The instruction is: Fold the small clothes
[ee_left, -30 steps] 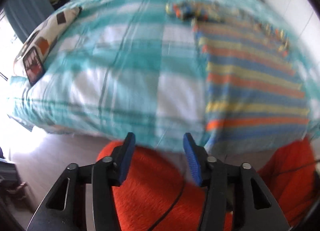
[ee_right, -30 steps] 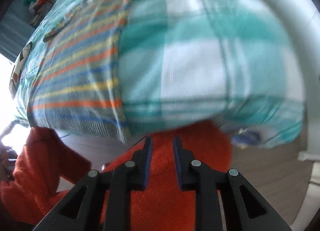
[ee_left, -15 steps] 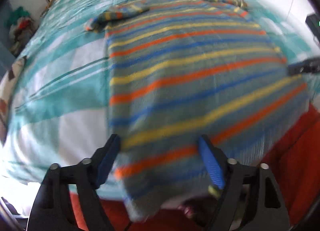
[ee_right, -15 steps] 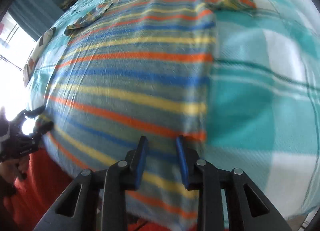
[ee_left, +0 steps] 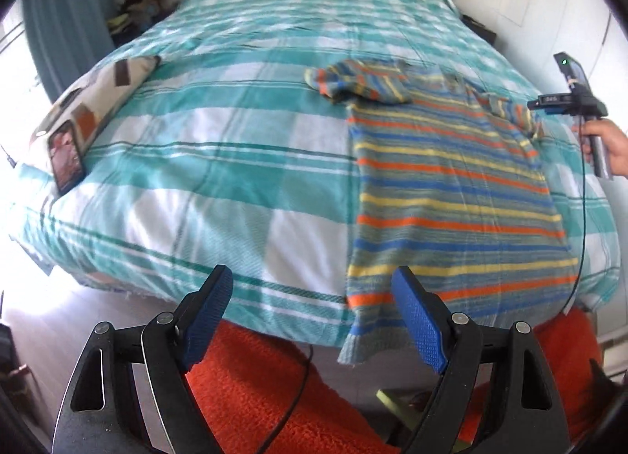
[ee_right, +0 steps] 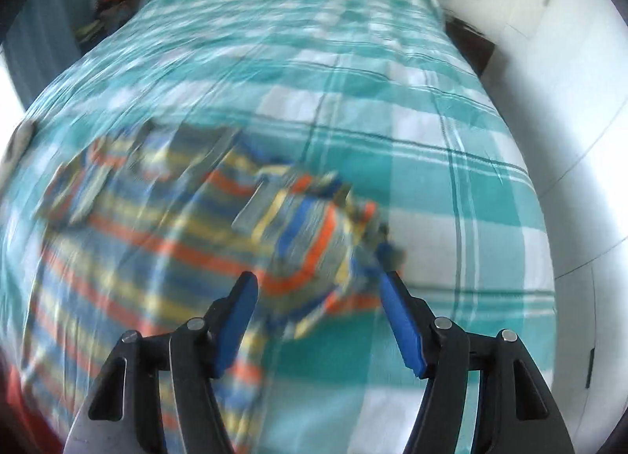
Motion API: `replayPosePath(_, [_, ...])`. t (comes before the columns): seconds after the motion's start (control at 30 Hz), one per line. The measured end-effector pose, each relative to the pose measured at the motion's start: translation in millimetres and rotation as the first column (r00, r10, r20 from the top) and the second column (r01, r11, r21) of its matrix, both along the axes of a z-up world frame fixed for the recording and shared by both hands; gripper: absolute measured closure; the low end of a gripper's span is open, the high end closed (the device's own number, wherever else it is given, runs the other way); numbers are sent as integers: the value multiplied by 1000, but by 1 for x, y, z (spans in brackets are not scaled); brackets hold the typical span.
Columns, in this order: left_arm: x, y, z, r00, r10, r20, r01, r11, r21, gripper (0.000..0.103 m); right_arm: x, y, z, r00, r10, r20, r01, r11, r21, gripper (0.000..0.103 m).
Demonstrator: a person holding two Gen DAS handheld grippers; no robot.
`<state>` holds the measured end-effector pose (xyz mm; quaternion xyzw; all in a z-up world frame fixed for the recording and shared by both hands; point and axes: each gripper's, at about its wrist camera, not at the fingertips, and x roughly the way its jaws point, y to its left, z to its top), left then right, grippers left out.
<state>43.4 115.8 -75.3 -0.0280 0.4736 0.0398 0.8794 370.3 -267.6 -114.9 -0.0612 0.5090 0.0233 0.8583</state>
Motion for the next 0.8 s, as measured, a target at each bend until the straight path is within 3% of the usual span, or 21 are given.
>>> replayPosePath(0.07, [-8,6,-1,1000,24,3,-24,1000,7,15,16,-10,-18,999,-24,-39,24,999,21,71])
replayPosePath(0.1, [-13,10,-4,999,36,-2,-36,999,9,15,17,-20,-27,997,-47,-65,49,998,30,99])
replayPosePath(0.13, [-18,14,-10,999,51,-15,-51,999,14,15,14,-33,-29,994,-91,-51,94,995,42,100])
replayPosePath(0.2, [-23,21,-19,996,79,-50,-78,997,18,15,-9,-66,-23,974,-224,35,215,960,179,100])
replayPosePath(0.27, [-29,29,-29,991,112,-78,-112,994,-1,15,-49,-102,-22,925,-374,64,329,874,356,99])
replayPosePath(0.33, [-30,35,-34,987,129,-101,-132,991,-29,15,-98,-136,-32,872,-489,12,417,756,504,99])
replayPosePath(0.43, [-23,36,-37,987,118,-108,-123,991,-45,15,-169,-164,-52,787,-611,-88,551,630,547,93])
replayPosePath(0.5, [-14,32,-36,990,94,-104,-99,994,-39,15,-205,-171,-58,773,-622,-124,571,599,561,95])
replayPosePath(0.53, [-11,30,-36,991,85,-101,-90,995,-40,15,-217,-173,-58,780,-615,-114,561,606,564,97])
replayPosePath(0.6, [-4,23,-34,994,60,-91,-64,997,-50,15,-228,-173,-46,803,-593,-61,530,664,526,95])
replayPosePath(0.67, [3,14,-34,996,35,-86,-40,997,-63,15,-220,-178,-38,823,-567,-23,493,695,523,83])
replayPosePath(0.73, [9,3,-32,996,4,-84,-9,998,-65,15,-208,-194,-38,820,-572,-27,472,649,596,52])
replayPosePath(0.8, [11,-7,-27,997,-18,-69,14,998,-63,15,-195,-215,-44,789,-611,-60,478,550,685,52])
